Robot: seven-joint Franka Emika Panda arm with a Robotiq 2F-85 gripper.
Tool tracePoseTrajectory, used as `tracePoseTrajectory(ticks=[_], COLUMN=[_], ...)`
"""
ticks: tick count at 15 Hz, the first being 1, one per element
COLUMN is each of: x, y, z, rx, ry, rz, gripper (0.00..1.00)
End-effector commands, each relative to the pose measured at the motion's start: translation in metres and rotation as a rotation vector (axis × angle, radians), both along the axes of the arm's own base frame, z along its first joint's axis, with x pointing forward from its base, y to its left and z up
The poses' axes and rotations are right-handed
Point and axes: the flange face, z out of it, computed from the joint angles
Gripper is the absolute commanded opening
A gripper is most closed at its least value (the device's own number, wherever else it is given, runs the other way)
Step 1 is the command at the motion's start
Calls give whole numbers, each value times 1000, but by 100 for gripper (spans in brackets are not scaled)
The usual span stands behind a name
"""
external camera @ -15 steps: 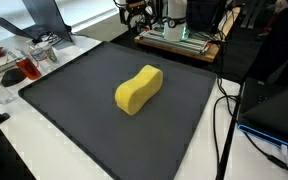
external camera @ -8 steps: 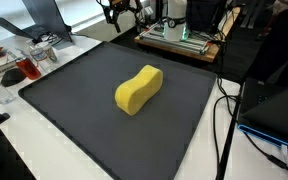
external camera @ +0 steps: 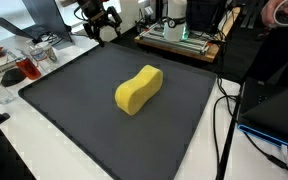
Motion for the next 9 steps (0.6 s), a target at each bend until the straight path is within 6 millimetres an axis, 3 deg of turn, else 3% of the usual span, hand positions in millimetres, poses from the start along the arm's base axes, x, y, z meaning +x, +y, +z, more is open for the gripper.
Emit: tracePoseTrajectory(ticks=[1, 9], x=[54, 146], y=[-11, 21], z=[-2, 14], rx=[24, -105], ry=[9, -48], rz=[16, 157], gripper=[100, 100])
